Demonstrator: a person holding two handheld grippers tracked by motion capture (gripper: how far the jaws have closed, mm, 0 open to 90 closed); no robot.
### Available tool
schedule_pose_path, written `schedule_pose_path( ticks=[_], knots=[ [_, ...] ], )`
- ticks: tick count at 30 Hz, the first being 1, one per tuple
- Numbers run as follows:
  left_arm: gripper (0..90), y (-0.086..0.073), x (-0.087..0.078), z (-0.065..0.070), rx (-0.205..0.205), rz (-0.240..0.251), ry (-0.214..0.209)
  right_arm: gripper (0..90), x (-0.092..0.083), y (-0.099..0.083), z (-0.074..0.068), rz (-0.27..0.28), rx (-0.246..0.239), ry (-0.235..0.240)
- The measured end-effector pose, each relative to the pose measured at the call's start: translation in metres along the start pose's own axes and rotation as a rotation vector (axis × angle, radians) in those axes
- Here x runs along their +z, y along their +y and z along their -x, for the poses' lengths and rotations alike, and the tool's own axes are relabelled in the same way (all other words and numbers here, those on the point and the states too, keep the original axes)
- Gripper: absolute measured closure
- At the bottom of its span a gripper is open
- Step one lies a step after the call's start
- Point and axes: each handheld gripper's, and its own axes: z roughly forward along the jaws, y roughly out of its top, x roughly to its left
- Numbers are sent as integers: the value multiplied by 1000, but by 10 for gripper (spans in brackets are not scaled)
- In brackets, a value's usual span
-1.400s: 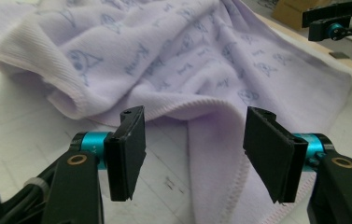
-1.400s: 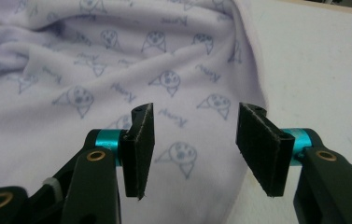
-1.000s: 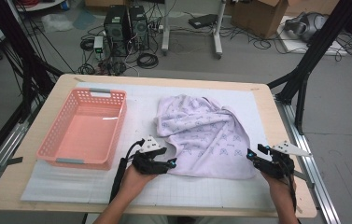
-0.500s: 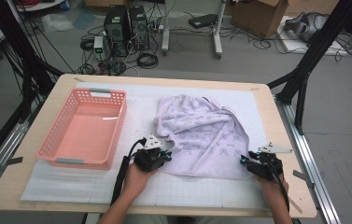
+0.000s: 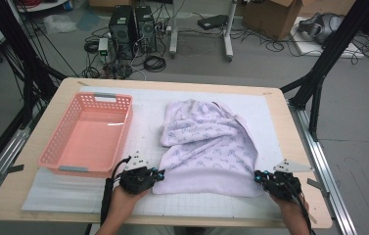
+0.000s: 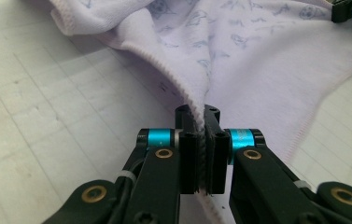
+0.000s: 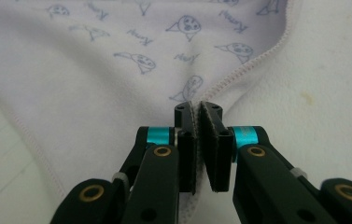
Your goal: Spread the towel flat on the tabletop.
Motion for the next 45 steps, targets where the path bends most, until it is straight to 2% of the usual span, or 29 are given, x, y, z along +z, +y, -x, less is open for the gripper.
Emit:
schedule_pose_path(
  ticks=[3, 6, 13, 16, 20, 22, 26, 27, 28, 29, 31, 33, 36, 41, 45],
  knots=[
    [863, -4, -5, 4, -11, 10, -18, 843, -10, -9, -3, 5, 12, 5],
    [863, -9, -12, 12, -7, 14, -39, 843, -19, -16, -5, 9, 33, 13],
    [863, -21, -33, 29, 5, 29, -83, 843, -38, -26, -19, 29, 47, 12],
    [862, -27, -44, 38, 27, 33, -111, 843, -49, -33, -29, 29, 31, 20],
    [862, -38, -56, 48, 49, 25, -117, 842, -66, -47, -43, 23, 23, 48],
    [862, -44, -60, 54, 52, 18, -126, 841, -74, -54, -47, 19, 18, 58],
    [839, -52, -65, 63, 87, 4, -149, 842, -87, -66, -56, 10, 11, 57],
    [772, -52, -64, 63, 76, 12, -142, 837, -89, -68, -57, 3, 2, 56],
    [644, -52, -64, 61, 58, 19, -123, 810, -89, -70, -57, -3, -6, 47],
    [532, -50, -63, 59, 43, 24, -99, 744, -89, -71, -57, -6, -5, 36],
    [430, -47, -60, 53, 40, 36, -64, 622, -88, -68, -55, 14, 18, 10],
    [394, -42, -57, 46, 41, 50, -40, 582, -85, -62, -51, 43, 42, -13],
    [379, -33, -50, 35, 41, 67, -7, 545, -76, -49, -46, 66, 26, -53],
    [371, -15, -35, 18, 22, 86, 27, 524, -47, -25, -32, 71, 20, -83],
    [367, -6, -20, 7, -2, 81, 43, 522, -21, -8, -22, 54, 46, -94]
  ],
)
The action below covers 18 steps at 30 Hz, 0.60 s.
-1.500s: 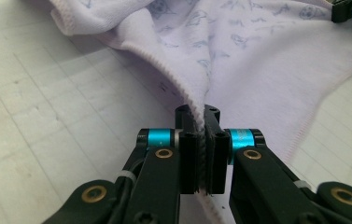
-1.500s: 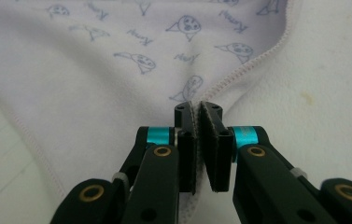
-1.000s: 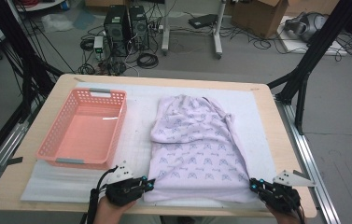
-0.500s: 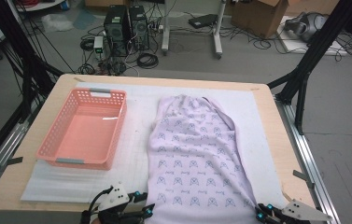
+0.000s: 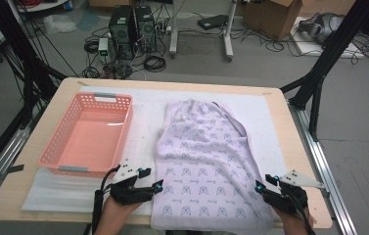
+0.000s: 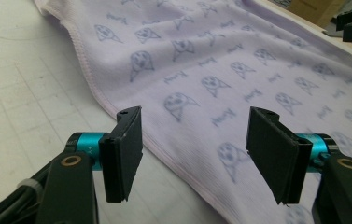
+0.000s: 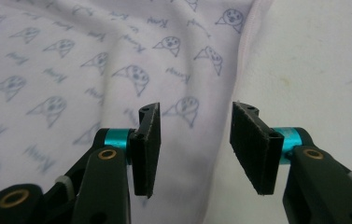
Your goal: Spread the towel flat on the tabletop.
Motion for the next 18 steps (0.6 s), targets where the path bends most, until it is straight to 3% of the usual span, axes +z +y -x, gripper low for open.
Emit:
schedule_pose_path(
  ticks=[6, 13, 16, 18],
  knots=[
    [380, 9, 23, -18, -42, -35, 8, 507, 33, 16, 2, -34, 0, 9],
    [375, 21, 47, -34, -55, -41, 21, 481, 51, 29, 9, -38, 1, 4],
    [379, 24, 53, -41, -100, -45, 23, 502, 59, 31, 14, -32, 22, 10],
    [374, 27, 56, -44, -90, -30, 45, 502, 66, 32, 16, -47, 15, 7]
  ],
)
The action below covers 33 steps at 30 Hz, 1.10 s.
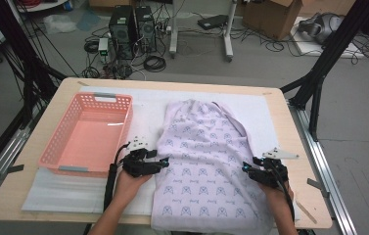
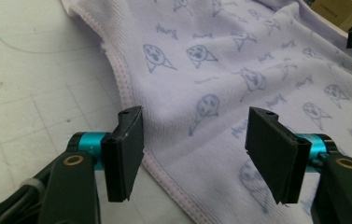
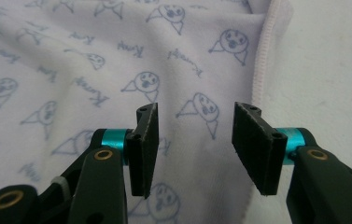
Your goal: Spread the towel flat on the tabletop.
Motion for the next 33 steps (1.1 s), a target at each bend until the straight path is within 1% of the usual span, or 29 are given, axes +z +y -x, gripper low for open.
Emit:
schedule_pose_path(
  ticks=[1, 2, 3, 4, 5, 7, 8, 9, 11, 12, 13, 14, 15, 16, 17, 18, 19, 20, 21, 23, 24, 25, 26, 27, 28, 31, 33],
  knots=[
    [375, 2, 1, -1, 11, 14, 15, 502, 3, 2, 1, -10, -2, -4],
    [375, 5, 2, -2, 8, 22, 22, 499, 7, 4, 2, -19, 0, -10],
    [375, 8, 3, -4, 1, 28, 22, 494, 10, 6, 4, -18, -1, -15],
    [375, 9, 4, -6, -8, 57, 29, 485, 13, 10, 5, -17, 6, -16],
    [375, 11, 7, -8, -16, 60, 33, 475, 16, 14, 7, -17, 11, -21],
    [367, 15, 13, -14, -37, 20, 34, 455, 24, 22, 9, -22, 11, -26],
    [367, 17, 16, -16, -45, 20, 43, 455, 28, 25, 10, -24, 20, -25],
    [367, 19, 19, -17, -39, 19, 54, 455, 33, 27, 11, -26, 20, -24],
    [367, 23, 25, -19, -44, 21, 62, 466, 42, 30, 11, -46, 7, -44],
    [366, 25, 28, -20, -54, 9, 59, 494, 45, 30, 12, -45, 6, -52],
    [367, 26, 32, -20, -58, -7, 63, 582, 45, 31, 12, -38, 12, -55],
    [369, 26, 36, -20, -60, -22, 61, 693, 45, 31, 13, -36, 7, -51],
    [380, 26, 40, -18, -55, -48, 54, 770, 45, 31, 14, -33, 12, -29],
    [429, 27, 43, -15, -24, -73, 55, 818, 44, 30, 15, -36, 14, -16],
    [486, 27, 44, -11, 9, -87, 60, 829, 43, 30, 16, -38, 12, -8],
    [607, 27, 44, -9, 27, -108, 55, 836, 43, 30, 15, -38, 7, -7],
    [724, 27, 44, -8, 22, -110, 66, 840, 41, 30, 14, -40, 8, -5],
    [838, 26, 43, -9, 4, -122, 49, 841, 39, 29, 14, -38, 1, -2],
    [846, 26, 42, -9, -4, -126, 39, 841, 37, 27, 14, -35, 7, 6],
    [855, 26, 39, -6, 24, -147, 29, 840, 29, 21, 14, -16, 8, 22],
    [857, 25, 36, -3, 34, -141, 25, 840, 25, 17, 14, -9, 6, 32],
    [858, 23, 33, 0, 35, -125, 18, 840, 21, 14, 14, -6, 6, 42],
    [858, 21, 30, 3, 46, -126, 10, 839, 18, 11, 15, -3, 5, 53],
    [860, 20, 28, 5, 56, -134, 4, 839, 15, 10, 16, -5, 16, 80],
    [860, 17, 25, 8, 66, -124, -1, 840, 11, 9, 17, -8, 12, 99],
    [861, 10, 13, 12, 56, -94, -30, 840, 0, 5, 15, -9, -8, 120],
    [861, 5, 6, 14, 54, -88, -49, 840, -7, 2, 14, -4, -14, 132]
  ],
)
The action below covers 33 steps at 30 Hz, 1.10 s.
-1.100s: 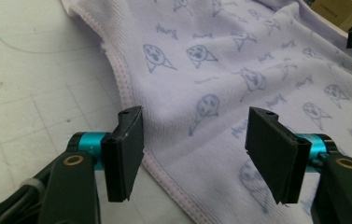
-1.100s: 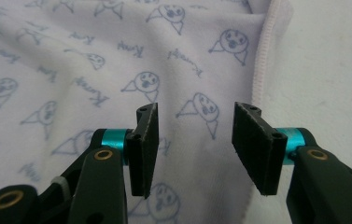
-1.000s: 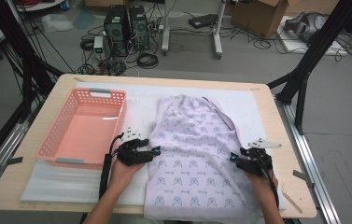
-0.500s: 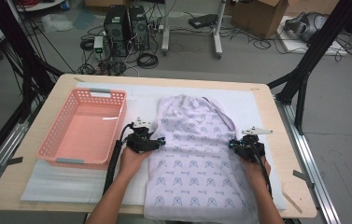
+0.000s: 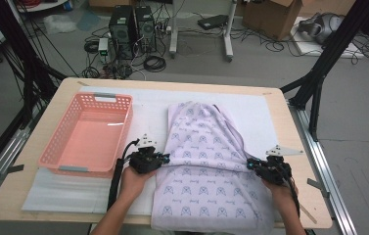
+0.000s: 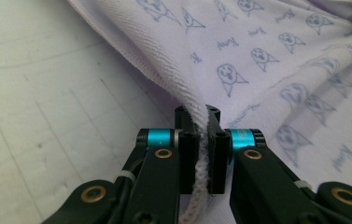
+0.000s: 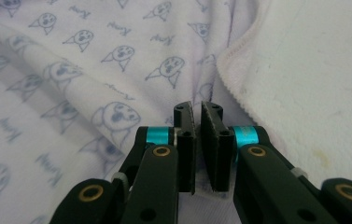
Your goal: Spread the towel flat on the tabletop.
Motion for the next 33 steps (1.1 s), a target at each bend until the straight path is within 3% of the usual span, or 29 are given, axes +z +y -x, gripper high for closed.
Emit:
schedule_pose_path(
  ticks=[4, 7, 12, 13, 15, 18, 20, 22, 25, 27, 30, 31, 33],
  knots=[
    [859, -10, -12, 9, 5, 15, -40, 842, -14, -8, -4, 5, 5, 32],
    [859, -19, -19, 17, 13, 22, -65, 843, -25, -16, -11, -21, -7, 52],
    [850, -30, -26, 28, 16, 8, -81, 841, -37, -29, -19, -45, -9, 90],
    [831, -30, -27, 28, 17, 16, -80, 835, -38, -29, -20, -47, -11, 93],
    [690, -25, -28, 25, -10, 32, -72, 796, -40, -27, -21, -38, -10, 90],
    [477, -17, -23, 19, -34, 48, -44, 719, -36, -18, -16, -8, 15, 85],
    [431, -10, -19, 14, -30, 65, -32, 669, -29, -10, -10, 1, 26, 60],
    [420, -1, -14, 9, -25, 74, -17, 646, -22, -1, -5, 22, 45, 43],
    [389, 10, -3, 1, -45, 106, 35, 620, -7, 19, -1, 49, 32, 5],
    [389, 19, 6, -4, -38, 92, 66, 611, 3, 32, 0, 55, 18, -16],
    [398, 31, 16, -10, -29, 105, 84, 603, 11, 51, 4, 70, 16, -74],
    [398, 35, 20, -12, -28, 101, 86, 607, 13, 55, 6, 78, 27, -72],
    [427, 38, 26, -16, -44, 97, 81, 628, 23, 61, 9, 42, 14, -62]
  ],
)
